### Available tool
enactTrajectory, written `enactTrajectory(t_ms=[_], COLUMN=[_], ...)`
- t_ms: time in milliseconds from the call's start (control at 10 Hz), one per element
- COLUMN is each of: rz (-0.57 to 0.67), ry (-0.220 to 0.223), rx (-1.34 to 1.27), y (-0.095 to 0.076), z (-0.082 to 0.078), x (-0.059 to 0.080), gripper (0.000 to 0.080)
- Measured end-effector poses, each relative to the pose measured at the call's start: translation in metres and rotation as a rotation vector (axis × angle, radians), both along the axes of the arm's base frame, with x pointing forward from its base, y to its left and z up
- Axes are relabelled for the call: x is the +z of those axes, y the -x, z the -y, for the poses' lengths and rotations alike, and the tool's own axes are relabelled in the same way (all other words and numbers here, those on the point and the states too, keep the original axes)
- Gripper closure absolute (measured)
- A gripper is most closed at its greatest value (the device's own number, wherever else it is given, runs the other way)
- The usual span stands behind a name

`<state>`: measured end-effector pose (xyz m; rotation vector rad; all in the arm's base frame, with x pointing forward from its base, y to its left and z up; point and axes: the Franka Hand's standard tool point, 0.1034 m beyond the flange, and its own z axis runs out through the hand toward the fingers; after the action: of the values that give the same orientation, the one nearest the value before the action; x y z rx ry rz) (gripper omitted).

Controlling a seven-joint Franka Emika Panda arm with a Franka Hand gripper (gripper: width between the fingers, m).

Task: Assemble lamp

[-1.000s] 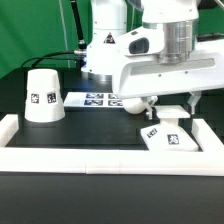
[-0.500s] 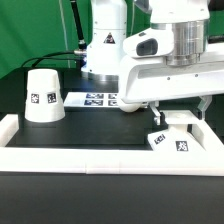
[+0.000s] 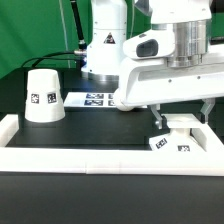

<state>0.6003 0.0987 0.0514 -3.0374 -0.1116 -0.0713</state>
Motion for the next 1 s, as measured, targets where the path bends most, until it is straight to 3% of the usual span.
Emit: enactTrajectory(t_ms=[100,200,500,600,1000], rz=[0.0,0.0,-0.001,-0.008,-0.056], ry=[0.0,0.0,0.0,0.002,0.02], rx=[0.0,0.0,0.001,-0.009,-0.117], y=[0.0,0.0,0.001,0.009,0.072], z=[0.0,0.0,0.0,0.001,0.009], x=[0.0,0.0,0.0,0.003,0.04], gripper=[0.0166,0.012,0.0103,0.0101,0.0101])
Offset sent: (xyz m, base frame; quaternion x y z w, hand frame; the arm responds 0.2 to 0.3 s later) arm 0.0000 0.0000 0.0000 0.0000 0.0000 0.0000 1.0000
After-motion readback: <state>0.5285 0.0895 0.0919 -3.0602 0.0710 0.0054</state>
